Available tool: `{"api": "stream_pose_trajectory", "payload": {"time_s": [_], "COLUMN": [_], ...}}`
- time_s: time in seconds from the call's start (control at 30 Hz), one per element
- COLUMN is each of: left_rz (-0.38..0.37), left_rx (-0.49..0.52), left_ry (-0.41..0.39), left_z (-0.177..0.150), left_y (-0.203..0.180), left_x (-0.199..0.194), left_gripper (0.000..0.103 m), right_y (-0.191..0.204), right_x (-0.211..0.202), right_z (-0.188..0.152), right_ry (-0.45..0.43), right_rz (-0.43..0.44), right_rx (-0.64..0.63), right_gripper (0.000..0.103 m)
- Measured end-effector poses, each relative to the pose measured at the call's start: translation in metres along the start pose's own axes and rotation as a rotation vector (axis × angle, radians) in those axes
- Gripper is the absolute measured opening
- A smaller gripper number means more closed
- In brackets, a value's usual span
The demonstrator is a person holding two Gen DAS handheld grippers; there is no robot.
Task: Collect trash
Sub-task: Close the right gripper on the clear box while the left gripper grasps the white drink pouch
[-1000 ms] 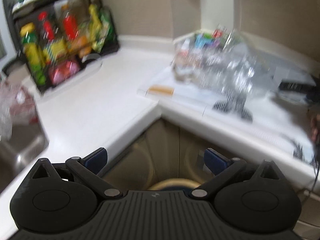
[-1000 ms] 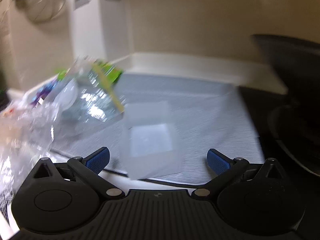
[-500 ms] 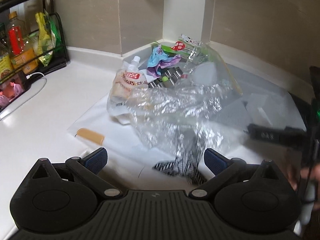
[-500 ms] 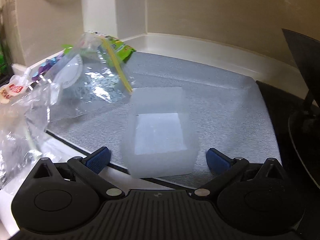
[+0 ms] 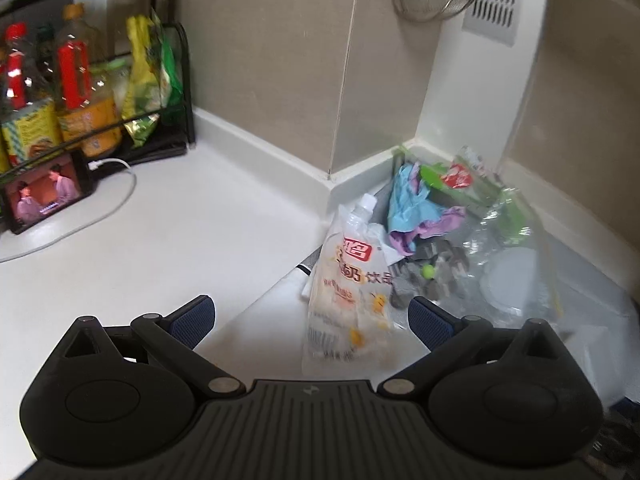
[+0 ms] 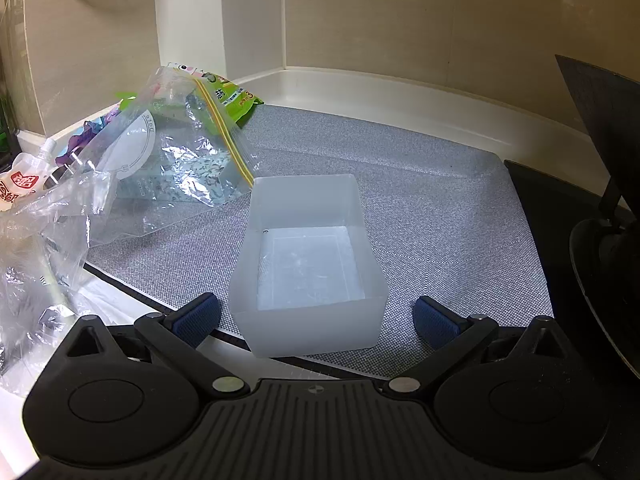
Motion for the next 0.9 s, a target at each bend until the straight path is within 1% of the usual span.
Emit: {"api": "stream_pose_trajectory", "payload": {"time_s": [0.13, 0.2, 0.3, 0.43, 0.53, 0.57, 0.6, 0.63, 0.67, 0.7, 0.73, 0.77, 0.8, 0.87, 0.9], "left_rz": [0.047, 0.06, 0.03, 0.003, 0.0, 0.008, 0.004, -0.019, -0.048, -0.058, -0.066, -0.083, -0.095, -0.104, -0.108], "left_rx": [0.032, 0.031, 0.039, 0.049, 0.049, 0.057, 0.072, 0.079, 0.07, 0.055, 0.046, 0.046, 0.043, 0.031, 0.027], "left_ry": [0.046, 0.076, 0.116, 0.123, 0.15, 0.148, 0.142, 0.134, 0.132, 0.128, 0.114, 0.1, 0.09, 0.065, 0.05], "left_z": [0.001, -0.001, -0.005, -0.004, -0.001, -0.001, -0.001, 0.0, 0.001, 0.002, 0.003, 0.003, 0.004, 0.005, 0.006], "left_y": [-0.004, -0.003, -0.004, -0.01, -0.015, -0.016, -0.019, -0.02, -0.021, -0.022, -0.022, -0.022, -0.022, -0.021, -0.02], "left_x": [0.039, 0.054, 0.069, 0.079, 0.083, 0.082, 0.08, 0.075, 0.07, 0.066, 0.06, 0.055, 0.05, 0.038, 0.031], "left_gripper": [0.103, 0.103, 0.103, 0.103, 0.103, 0.101, 0.093, 0.071, 0.053, 0.047, 0.036, 0.028, 0.026, 0.015, 0.015], "right_y": [0.0, 0.0, 0.0, 0.001, 0.001, 0.001, 0.0, -0.001, -0.003, -0.006, -0.009, -0.012, -0.016, -0.028, -0.032], "right_x": [0.0, 0.0, 0.0, 0.0, -0.001, 0.0, -0.001, -0.002, -0.003, -0.006, -0.008, -0.01, -0.012, -0.016, -0.018], "right_z": [0.0, 0.0, 0.0, 0.0, -0.001, -0.001, -0.001, -0.001, -0.001, -0.001, -0.001, -0.001, -0.002, -0.003, -0.004], "right_ry": [0.0, 0.0, 0.001, 0.0, 0.0, -0.001, -0.003, -0.009, -0.02, -0.034, -0.049, -0.063, -0.074, -0.11, -0.134], "right_rz": [0.0, 0.0, -0.002, -0.002, -0.002, -0.001, 0.0, -0.001, -0.008, -0.014, -0.009, -0.004, 0.016, 0.071, 0.09], "right_rx": [0.0, 0.0, -0.001, 0.0, 0.001, 0.004, 0.009, 0.016, 0.028, 0.043, 0.062, 0.082, 0.111, 0.195, 0.223], "right_gripper": [0.103, 0.103, 0.103, 0.103, 0.103, 0.103, 0.103, 0.101, 0.094, 0.083, 0.078, 0.066, 0.066, 0.065, 0.065]}}
Point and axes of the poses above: each gripper's, at about its wrist camera, not at the fingertips, and x roughly the way its jaws point, y to its left, z to its top, the point moved 1 cm from there along x, roughly the way its jaws point, and after that the axes turned 1 degree about z, right-handed, at the moved point
